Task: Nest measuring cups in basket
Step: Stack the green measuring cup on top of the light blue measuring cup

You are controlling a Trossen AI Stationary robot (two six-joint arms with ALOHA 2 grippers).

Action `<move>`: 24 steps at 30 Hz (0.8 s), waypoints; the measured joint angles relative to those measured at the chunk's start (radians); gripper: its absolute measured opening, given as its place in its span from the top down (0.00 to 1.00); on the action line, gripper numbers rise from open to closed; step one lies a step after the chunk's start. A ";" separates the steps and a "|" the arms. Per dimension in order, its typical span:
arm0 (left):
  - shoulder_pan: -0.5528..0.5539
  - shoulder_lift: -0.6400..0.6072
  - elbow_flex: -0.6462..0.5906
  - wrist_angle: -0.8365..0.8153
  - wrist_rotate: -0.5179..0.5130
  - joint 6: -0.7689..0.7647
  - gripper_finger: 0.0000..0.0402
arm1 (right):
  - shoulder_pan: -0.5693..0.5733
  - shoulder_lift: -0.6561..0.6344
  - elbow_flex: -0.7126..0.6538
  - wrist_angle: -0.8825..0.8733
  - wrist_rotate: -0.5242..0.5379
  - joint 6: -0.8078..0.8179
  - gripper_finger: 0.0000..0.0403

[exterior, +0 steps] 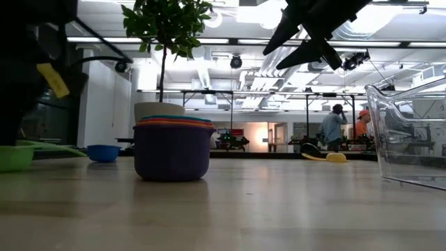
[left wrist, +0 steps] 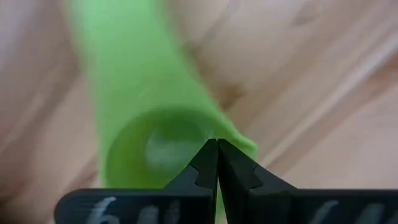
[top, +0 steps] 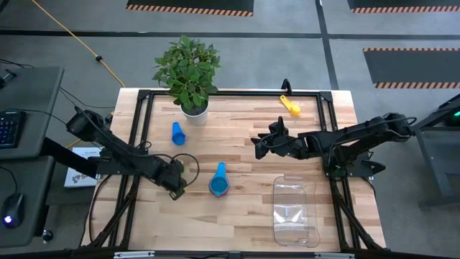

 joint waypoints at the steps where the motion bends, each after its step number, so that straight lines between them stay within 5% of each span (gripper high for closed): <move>1: -0.002 0.002 0.000 0.035 0.000 0.005 1.00 | 0.000 0.000 0.000 0.001 0.000 0.000 0.53; 13: -0.010 0.006 0.007 0.413 0.007 0.008 1.00 | 0.000 0.000 0.000 0.001 0.000 0.004 0.53; 24: -0.013 -0.223 0.120 0.118 -0.126 0.174 1.00 | 0.000 0.000 0.000 0.007 0.000 0.009 0.53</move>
